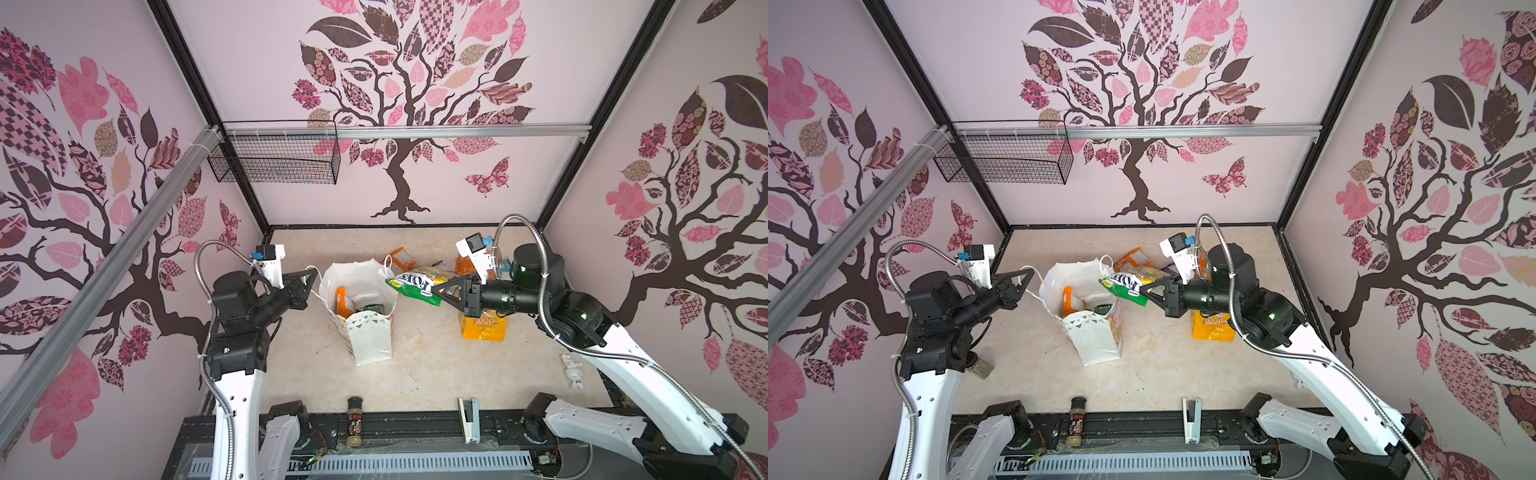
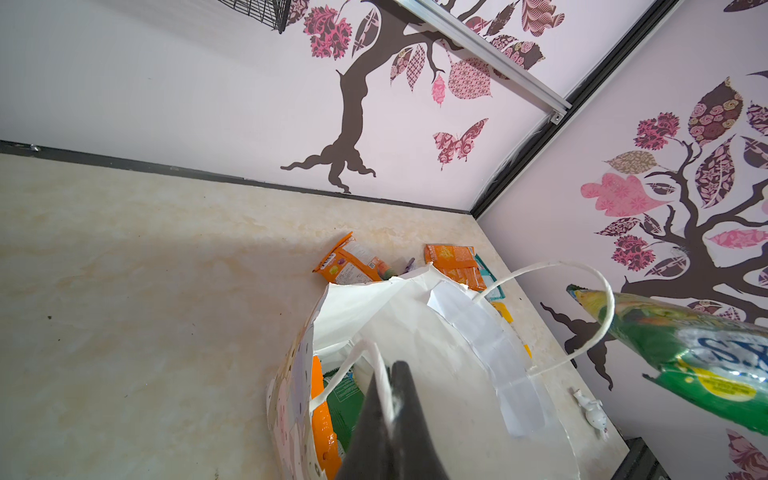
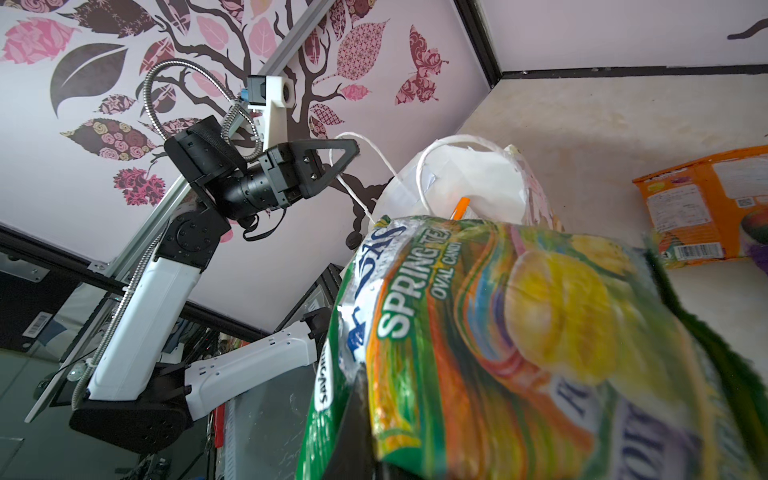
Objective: Place the snacks into the paper bag
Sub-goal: 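Lift the green packet with the right gripper toward the bag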
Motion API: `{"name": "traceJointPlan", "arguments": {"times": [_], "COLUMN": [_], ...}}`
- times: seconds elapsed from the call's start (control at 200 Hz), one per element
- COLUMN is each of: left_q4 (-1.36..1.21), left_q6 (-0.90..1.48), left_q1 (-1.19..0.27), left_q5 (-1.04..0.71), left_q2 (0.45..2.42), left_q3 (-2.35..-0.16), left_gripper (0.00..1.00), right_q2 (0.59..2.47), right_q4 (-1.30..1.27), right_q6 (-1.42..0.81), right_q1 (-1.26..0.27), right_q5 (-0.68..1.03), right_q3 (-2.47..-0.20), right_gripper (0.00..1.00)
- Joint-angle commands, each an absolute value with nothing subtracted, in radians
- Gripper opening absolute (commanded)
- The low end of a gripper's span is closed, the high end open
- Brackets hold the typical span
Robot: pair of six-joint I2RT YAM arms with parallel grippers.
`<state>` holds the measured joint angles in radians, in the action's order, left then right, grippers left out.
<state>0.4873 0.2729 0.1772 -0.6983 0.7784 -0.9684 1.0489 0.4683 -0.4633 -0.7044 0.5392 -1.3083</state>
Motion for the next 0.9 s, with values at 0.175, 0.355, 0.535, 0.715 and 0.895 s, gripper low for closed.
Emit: {"name": "traceJointPlan", "arguments": {"times": [0.175,0.355,0.535,0.715,0.895], "left_q4": [0.456,0.455,0.457,0.456,0.453], "left_q6": [0.275,0.275,0.275,0.275,0.276], "left_q1": [0.183,0.183,0.183,0.184,0.183], "left_q5": [-0.713,-0.715,-0.716,-0.716,-0.722], "left_q2": [0.772,0.772,0.773,0.772,0.774], "left_q3": [-0.965,-0.963,-0.964,-0.962,-0.963], "left_gripper": [0.00,0.00,0.00,0.00,0.00], "right_q2": [1.074,1.099,1.156,1.195,1.273], "right_q4": [0.463,0.514,0.559,0.562,0.567], "right_q6": [-0.437,-0.391,-0.370,-0.385,-0.372], "right_q1": [-0.710,-0.792,-0.863,-0.890,-1.029], "right_q5": [0.632,0.574,0.537,0.517,0.408], "right_q3": [-1.432,-1.491,-1.568,-1.613,-1.691], "right_gripper": [0.00,0.00,0.00,0.00,0.00]}}
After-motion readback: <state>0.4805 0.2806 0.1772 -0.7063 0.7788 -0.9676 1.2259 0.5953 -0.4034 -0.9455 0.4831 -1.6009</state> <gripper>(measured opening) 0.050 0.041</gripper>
